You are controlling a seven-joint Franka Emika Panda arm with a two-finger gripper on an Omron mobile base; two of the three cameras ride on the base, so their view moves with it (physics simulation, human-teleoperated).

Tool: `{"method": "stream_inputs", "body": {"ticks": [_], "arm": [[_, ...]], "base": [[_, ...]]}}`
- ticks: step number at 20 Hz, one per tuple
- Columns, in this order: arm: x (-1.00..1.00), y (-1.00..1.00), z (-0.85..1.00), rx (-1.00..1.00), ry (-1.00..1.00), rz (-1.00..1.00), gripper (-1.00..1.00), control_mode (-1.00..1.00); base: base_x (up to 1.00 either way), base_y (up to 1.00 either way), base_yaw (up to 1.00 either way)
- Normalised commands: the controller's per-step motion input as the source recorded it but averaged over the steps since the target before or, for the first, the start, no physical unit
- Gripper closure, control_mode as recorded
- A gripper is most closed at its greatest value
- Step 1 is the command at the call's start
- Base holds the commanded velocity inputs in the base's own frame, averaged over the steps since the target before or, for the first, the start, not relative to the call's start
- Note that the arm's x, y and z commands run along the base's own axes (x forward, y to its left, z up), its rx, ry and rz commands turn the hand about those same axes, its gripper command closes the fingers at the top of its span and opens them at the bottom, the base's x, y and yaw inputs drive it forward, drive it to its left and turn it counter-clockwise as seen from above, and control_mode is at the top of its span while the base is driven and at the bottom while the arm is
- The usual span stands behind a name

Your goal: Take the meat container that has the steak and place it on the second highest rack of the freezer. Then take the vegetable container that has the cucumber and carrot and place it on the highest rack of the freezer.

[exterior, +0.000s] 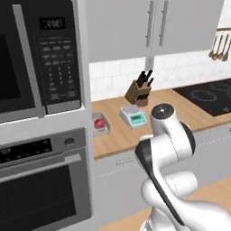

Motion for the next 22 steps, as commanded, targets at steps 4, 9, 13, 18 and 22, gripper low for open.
{"method": "stream_inputs", "body": {"ticks": [4,9,13,18,22], "arm": [[0.0,0.0,0.0,0.0,0.0,0.0,-1.0,1.0],[0.0,0.0,0.0,0.0,0.0,0.0,-1.0,1.0],[0.0,0.0,0.0,0.0,0.0,0.0,-1.0,1.0],[0.35,0.0,-0.1,0.24,0.0,0.0,-1.0,-1.0],[0.91,0.0,-0.24,0.43,0.0,-0.03,-1.0,-1.0]], "base": [[0.57,-0.29,0.44],[0.85,0.25,0.26],[0.43,0.36,0.19],[0.0,0.14,0.0],[0.0,0.0,0.0]]}}
